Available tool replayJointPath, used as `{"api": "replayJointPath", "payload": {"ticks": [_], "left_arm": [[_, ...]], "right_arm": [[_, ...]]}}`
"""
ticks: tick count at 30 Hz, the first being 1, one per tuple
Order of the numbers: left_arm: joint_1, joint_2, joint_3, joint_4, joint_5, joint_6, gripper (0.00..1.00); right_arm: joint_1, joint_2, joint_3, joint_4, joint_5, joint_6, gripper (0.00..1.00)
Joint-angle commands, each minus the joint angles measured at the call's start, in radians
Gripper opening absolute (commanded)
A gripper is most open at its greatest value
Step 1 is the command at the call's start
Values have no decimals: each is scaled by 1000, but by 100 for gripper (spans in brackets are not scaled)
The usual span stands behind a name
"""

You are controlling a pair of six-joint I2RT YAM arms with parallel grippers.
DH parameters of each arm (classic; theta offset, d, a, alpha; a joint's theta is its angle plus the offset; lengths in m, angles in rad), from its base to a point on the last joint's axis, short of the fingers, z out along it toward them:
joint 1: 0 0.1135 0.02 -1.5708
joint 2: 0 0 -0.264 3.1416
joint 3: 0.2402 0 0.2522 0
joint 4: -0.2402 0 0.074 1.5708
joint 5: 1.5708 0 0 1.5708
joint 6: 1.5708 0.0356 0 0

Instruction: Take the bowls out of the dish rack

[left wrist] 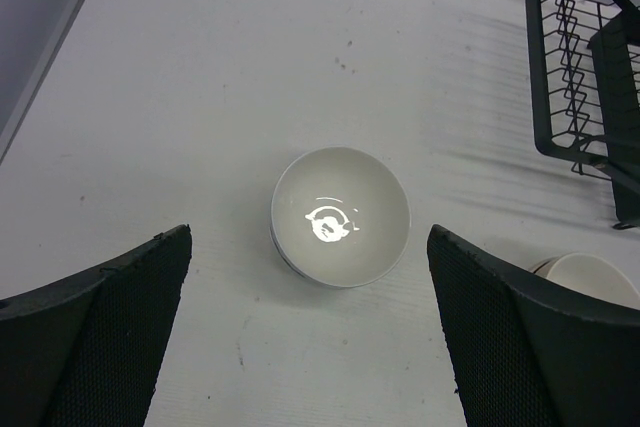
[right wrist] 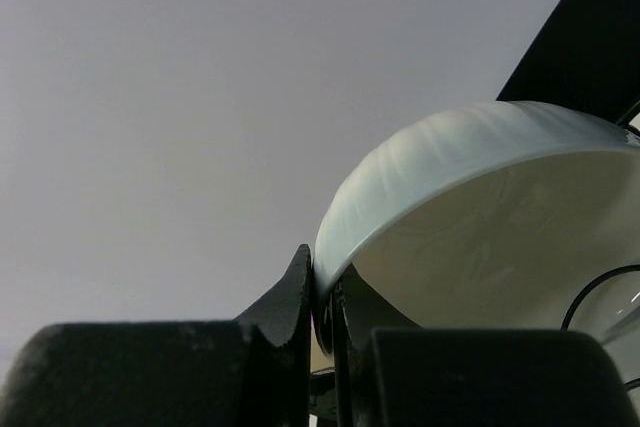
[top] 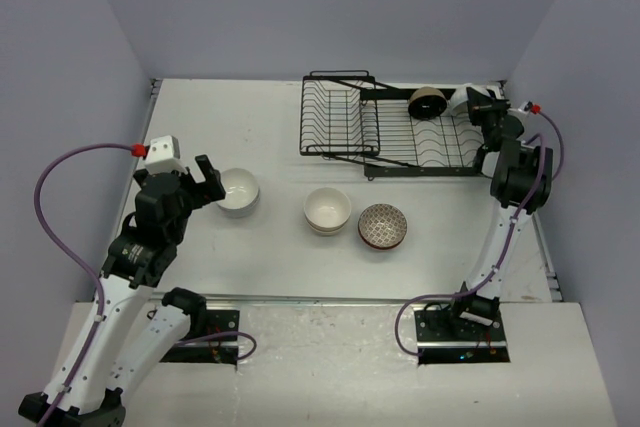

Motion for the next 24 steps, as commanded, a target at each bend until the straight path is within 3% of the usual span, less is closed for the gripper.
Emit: {"api": "replayJointPath", "payload": {"ticks": [1, 16, 24], "left_arm": [[-3, 0, -7, 48, 7, 22, 100], [-2, 8, -10, 51, 16, 24, 100], [-2, 11, -10, 54, 22, 27, 100]], "right_arm": [[-11, 9, 85, 236, -65, -20, 0], [-10, -54, 10, 402, -13, 33, 0], [-11, -49, 58, 426, -26, 49, 0]]}}
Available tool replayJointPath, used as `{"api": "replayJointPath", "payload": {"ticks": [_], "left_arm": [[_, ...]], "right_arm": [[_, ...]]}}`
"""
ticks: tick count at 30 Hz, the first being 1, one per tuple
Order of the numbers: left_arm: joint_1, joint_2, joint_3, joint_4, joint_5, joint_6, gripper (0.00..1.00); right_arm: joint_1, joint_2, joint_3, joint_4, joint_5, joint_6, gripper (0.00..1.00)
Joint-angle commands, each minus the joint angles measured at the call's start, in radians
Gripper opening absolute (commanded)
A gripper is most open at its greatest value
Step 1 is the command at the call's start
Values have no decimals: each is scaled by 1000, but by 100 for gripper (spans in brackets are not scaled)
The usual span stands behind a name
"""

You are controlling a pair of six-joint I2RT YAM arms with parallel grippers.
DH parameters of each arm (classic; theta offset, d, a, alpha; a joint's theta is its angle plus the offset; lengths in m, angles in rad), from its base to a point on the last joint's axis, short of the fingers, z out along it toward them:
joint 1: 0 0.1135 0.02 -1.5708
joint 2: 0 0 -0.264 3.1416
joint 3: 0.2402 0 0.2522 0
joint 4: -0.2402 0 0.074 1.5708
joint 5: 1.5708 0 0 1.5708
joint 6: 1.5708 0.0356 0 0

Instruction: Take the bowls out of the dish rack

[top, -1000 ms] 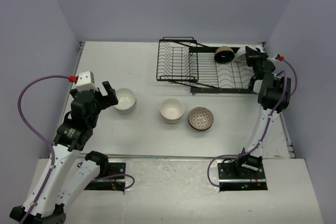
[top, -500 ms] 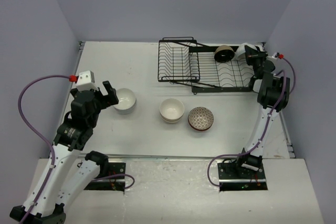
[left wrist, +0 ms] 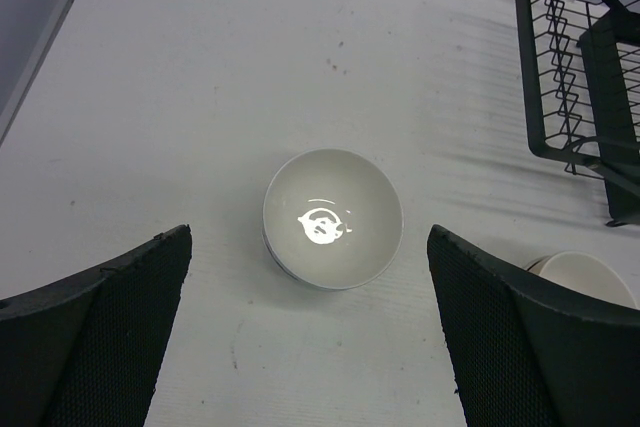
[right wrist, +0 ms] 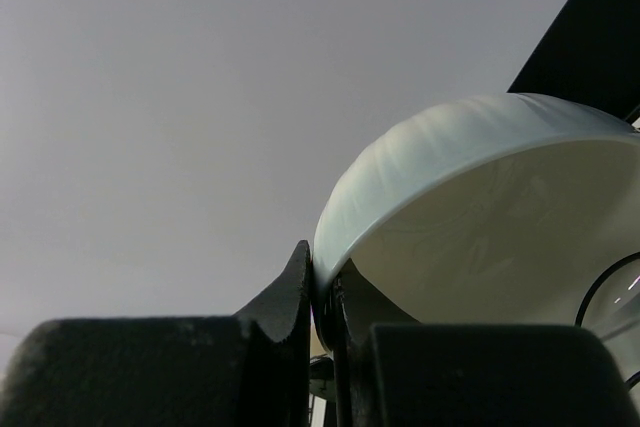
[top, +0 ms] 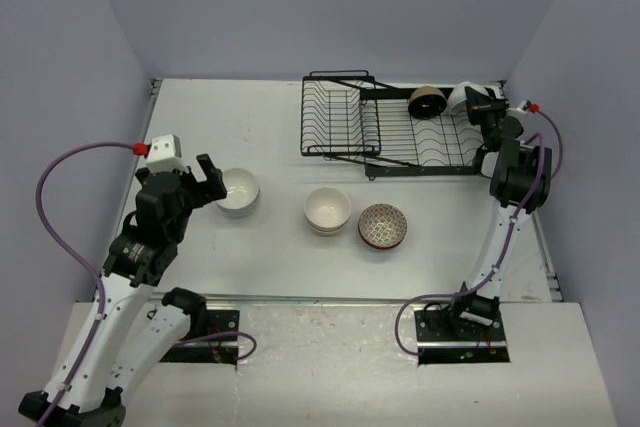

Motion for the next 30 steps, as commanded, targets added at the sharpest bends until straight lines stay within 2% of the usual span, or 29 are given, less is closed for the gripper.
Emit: {"api": "replayJointPath", "payload": {"ticks": [1, 30], "left_arm": [[-2, 3, -11, 41, 8, 26, 100], [-2, 2, -14, 46, 25, 33, 100]], "right_arm": [[-12, -71, 42, 394, 4, 28, 0], [-27, -203, 56, 406, -35, 68, 0]]}}
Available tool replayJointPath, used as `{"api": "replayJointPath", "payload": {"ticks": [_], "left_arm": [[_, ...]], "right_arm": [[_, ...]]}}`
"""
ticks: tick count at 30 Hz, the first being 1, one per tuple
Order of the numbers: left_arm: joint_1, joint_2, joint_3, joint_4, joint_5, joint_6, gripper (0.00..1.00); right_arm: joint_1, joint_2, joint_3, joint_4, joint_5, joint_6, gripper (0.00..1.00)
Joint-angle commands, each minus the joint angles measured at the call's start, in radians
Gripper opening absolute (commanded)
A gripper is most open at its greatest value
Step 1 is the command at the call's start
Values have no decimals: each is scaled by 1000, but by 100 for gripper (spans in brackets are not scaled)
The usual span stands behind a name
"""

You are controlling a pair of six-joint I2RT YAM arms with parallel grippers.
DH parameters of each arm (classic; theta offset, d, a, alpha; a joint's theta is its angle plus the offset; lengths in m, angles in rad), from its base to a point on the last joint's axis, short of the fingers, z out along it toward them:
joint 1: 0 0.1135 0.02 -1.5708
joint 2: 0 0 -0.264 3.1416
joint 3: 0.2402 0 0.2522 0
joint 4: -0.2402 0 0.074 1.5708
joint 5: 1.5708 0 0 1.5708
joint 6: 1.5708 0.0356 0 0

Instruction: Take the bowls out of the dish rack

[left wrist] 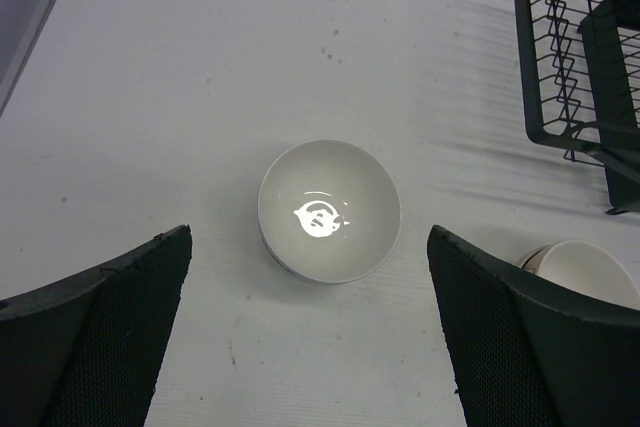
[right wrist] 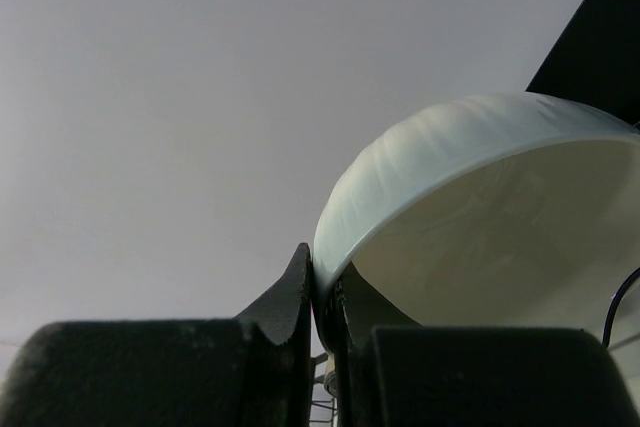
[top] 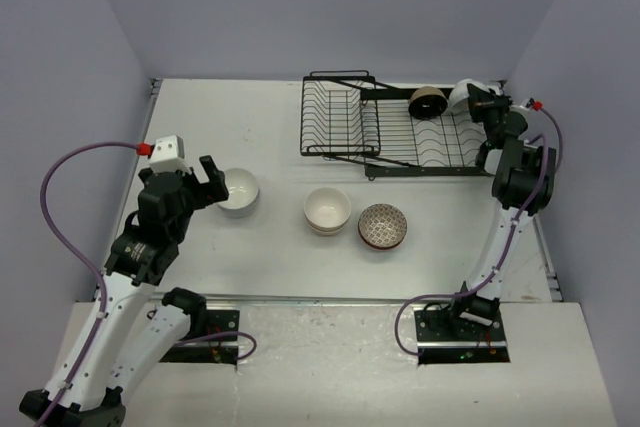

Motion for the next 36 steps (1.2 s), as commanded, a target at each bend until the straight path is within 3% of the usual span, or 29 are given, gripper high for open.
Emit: {"api": "replayJointPath", "payload": {"ticks": [1, 12, 21, 26, 29, 31, 32, 34, 35, 36], "left_arm": [[-2, 0, -1, 46, 5, 30, 100], [-2, -6, -2, 45, 8, 28, 100], [-2, 0, -2, 45, 8, 30, 100], [-2, 18, 5, 42, 5, 23, 100], [3, 24, 19, 37, 8, 14, 100], [3, 26, 33, 31, 17, 2, 100], [3, 29, 53, 31, 34, -4, 100], [3, 40, 89, 22, 63, -35, 100], [1, 50, 144, 19, 104, -47, 100], [1, 73, 178, 16, 126, -71, 100]], "right_arm": [[-21, -160, 50, 482, -25, 26, 0], [-24, -222, 7, 447, -23, 14, 0], [-38, -162, 2, 485, -86, 30, 0], [-18, -342, -39, 413, -225, -86, 0], [9, -532, -118, 293, -321, -239, 0], [54, -637, -155, 122, -379, -342, 0], [73, -745, -184, 35, -397, -481, 0], [179, -865, -198, -331, -404, -683, 0], [231, -978, -174, -511, -367, -964, 0], [382, -1025, -151, -837, -245, -1107, 0]]}}
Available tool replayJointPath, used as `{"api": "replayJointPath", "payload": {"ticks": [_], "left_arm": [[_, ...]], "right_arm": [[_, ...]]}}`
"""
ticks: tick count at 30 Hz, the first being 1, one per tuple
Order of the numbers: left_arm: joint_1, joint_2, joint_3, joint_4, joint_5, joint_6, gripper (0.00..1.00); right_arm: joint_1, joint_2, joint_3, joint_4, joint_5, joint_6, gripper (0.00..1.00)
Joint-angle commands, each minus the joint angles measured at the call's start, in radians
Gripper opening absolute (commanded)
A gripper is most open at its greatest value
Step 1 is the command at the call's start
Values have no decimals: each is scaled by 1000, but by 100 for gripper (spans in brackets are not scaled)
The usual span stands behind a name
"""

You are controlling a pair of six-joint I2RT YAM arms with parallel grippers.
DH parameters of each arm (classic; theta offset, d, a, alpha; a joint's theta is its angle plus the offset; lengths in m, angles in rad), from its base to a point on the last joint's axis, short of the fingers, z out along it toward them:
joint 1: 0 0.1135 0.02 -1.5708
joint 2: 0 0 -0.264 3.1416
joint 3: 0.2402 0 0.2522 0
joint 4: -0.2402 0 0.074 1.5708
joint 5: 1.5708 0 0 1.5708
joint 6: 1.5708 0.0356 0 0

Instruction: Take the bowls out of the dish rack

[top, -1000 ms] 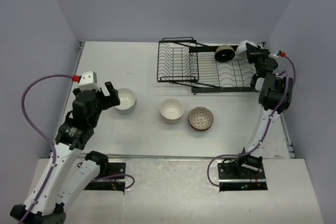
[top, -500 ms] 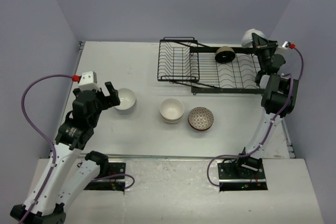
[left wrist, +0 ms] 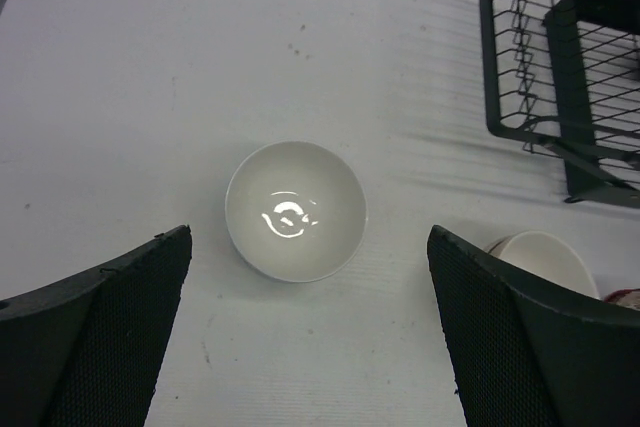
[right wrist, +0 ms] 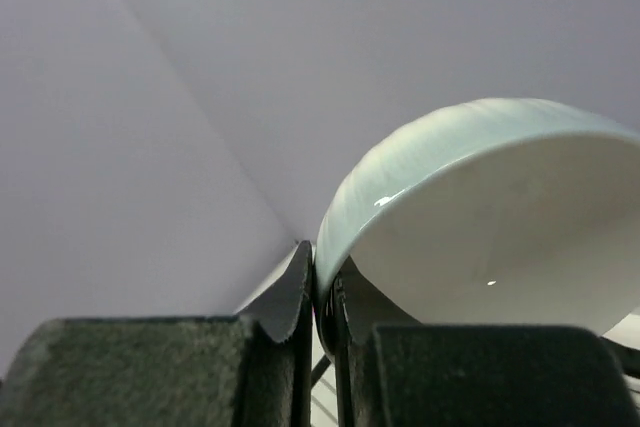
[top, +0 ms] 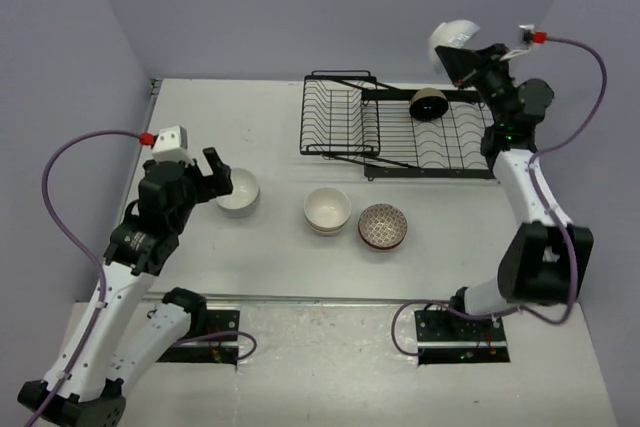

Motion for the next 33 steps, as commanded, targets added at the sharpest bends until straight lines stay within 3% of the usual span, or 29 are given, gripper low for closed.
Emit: {"api": "replayJointPath", "payload": {"ticks": [1, 2, 3, 5, 6, 9, 12, 13, 15, 20, 24, 33], "left_arm": [[1, 36, 164, 20, 102, -61, 100], [1, 52, 244, 14, 149, -68, 100], [1, 72, 285, 8, 169, -71, 100], [1, 147, 377, -36, 232, -66, 100], [1, 207, 490, -64, 250, -51, 100], [1, 308, 676, -168, 370, -23, 100], [0, 377, 714, -236, 512, 14, 100], [-2, 394, 683, -251, 622, 43, 100], [-23, 424, 619, -251, 680, 58, 100], [-120, 422, 420, -196, 645, 58, 100], [-235, 467, 389, -221, 567, 69, 100], [-273, 451, 355, -153, 554, 5, 100]], "right_arm": [[318, -252, 74, -675, 123, -704, 0], [394, -304, 100, -791, 165, -903, 0], [543, -326, 105, -988, 194, -1002, 0], [706, -372, 41, -1120, 254, -1257, 0], [873, -408, 14, -1197, 320, -1302, 0], [1094, -395, -11, -1321, 542, -1309, 0], [1289, -331, 44, -1461, 782, -1315, 0], [1324, -285, 80, -1493, 820, -1313, 0], [1376, -246, 114, -1562, 859, -1307, 0], [1410, -200, 142, -1587, 856, -1327, 0], [1413, -186, 174, -1599, 839, -1341, 0], [1414, -128, 253, -1648, 836, -1353, 0]]}}
